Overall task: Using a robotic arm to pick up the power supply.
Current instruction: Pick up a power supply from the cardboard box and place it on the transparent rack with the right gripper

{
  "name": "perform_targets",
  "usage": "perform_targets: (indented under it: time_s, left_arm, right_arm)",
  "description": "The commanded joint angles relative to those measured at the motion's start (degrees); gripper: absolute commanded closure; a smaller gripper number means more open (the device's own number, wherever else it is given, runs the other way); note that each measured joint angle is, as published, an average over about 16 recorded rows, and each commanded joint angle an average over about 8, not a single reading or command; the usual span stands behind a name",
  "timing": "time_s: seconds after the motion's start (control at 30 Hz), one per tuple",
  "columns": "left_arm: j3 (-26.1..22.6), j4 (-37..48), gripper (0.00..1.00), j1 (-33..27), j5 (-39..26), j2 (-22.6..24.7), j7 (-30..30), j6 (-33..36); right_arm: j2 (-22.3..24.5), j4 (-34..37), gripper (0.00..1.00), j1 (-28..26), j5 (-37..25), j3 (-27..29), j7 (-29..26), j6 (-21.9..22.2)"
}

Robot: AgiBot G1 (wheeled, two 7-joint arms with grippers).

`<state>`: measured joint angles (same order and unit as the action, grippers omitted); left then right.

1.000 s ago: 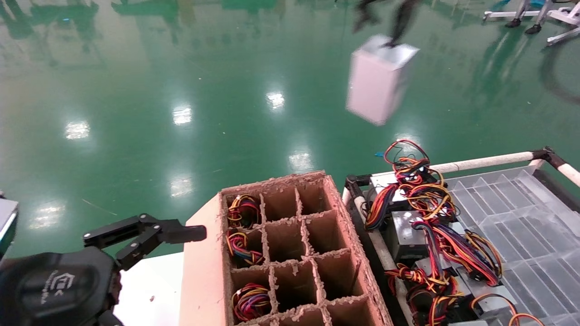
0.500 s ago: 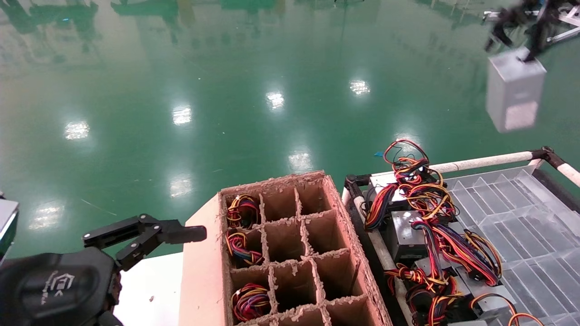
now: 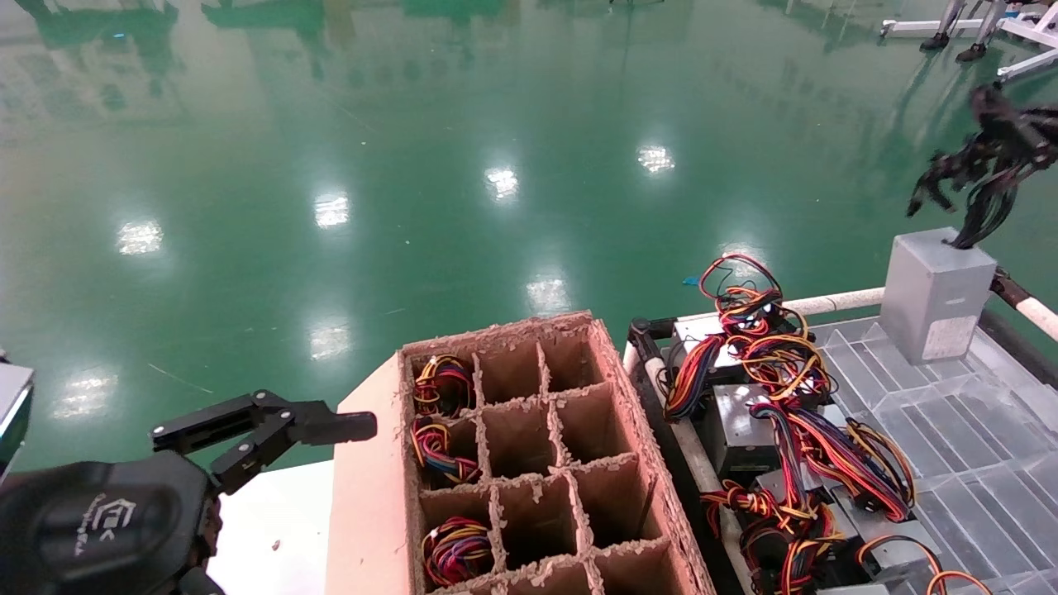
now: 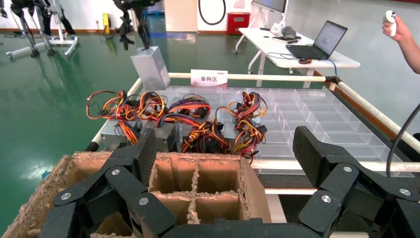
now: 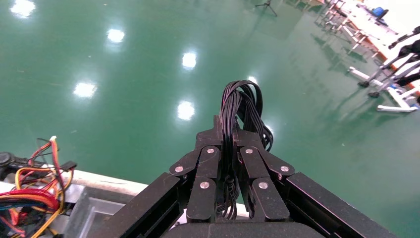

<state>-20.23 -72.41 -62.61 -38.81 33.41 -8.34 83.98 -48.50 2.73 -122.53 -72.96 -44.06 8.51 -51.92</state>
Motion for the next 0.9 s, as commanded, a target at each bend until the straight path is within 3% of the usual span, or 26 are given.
perform_targets:
  time_s: [0.03, 0.9]
  left_arm:
    - [0.00, 0.00, 0.00, 0.00, 0.00, 0.00, 0.00, 0.00]
    - [-0.02, 0.00, 0.00, 0.00, 0.01, -0.01, 0.01, -0.01]
  right_arm:
    - [0.00, -0.27, 1.00, 1.19, 0.27, 0.22, -0.16, -0.06]
    - [-5.65, -1.61, 1.00, 8.95, 1.10, 0.94, -5.70, 1.59]
